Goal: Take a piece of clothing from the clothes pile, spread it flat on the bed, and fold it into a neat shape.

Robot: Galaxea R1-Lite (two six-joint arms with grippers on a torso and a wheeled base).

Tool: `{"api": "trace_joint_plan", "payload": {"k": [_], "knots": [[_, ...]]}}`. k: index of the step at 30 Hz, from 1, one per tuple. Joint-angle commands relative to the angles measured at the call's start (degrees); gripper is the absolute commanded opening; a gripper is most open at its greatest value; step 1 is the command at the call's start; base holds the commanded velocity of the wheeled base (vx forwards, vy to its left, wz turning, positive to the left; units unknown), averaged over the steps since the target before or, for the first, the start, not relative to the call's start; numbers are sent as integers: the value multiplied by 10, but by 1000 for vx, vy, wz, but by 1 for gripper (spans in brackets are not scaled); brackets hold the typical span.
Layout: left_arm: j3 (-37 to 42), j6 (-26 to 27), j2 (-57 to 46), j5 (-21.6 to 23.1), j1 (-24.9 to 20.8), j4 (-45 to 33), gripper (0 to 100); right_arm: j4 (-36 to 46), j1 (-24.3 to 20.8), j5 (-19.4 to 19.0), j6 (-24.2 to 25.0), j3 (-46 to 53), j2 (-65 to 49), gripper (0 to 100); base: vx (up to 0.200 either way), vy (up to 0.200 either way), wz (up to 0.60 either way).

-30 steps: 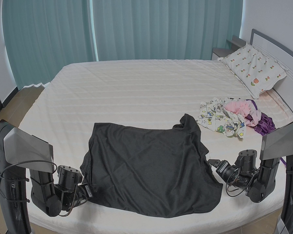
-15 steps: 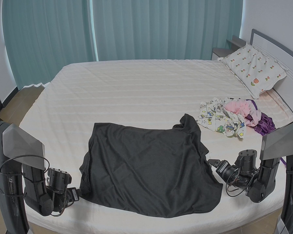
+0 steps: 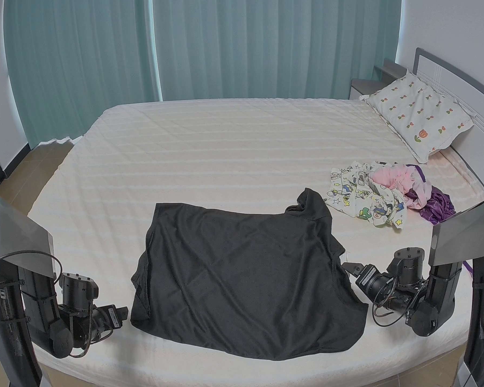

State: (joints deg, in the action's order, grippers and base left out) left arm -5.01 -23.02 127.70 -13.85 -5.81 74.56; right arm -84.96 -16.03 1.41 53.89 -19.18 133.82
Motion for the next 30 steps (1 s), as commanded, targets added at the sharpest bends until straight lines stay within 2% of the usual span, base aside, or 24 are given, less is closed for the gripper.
{"api": "trace_joint_plan", "payload": {"k": [1,8,18,21,25,30], "knots": [[-13,-11,-4,1,-23,2,100,-10,-1,0,0,5,3,100,0,0,0],[-44,-16,41,-4,-78,2,100,-12,-1,0,-1,6,5,100,0,0,0],[-79,-5,95,-7,-90,0,100,-12,-1,0,-2,6,8,100,0,0,0],[-73,21,105,-27,-77,-4,100,-13,-1,1,-2,6,10,100,0,0,0],[-62,51,109,-60,-38,1,100,-13,0,1,-2,6,10,100,0,0,0],[-24,53,70,-62,-3,2,100,-13,-1,1,-2,6,10,100,0,0,0]]}}
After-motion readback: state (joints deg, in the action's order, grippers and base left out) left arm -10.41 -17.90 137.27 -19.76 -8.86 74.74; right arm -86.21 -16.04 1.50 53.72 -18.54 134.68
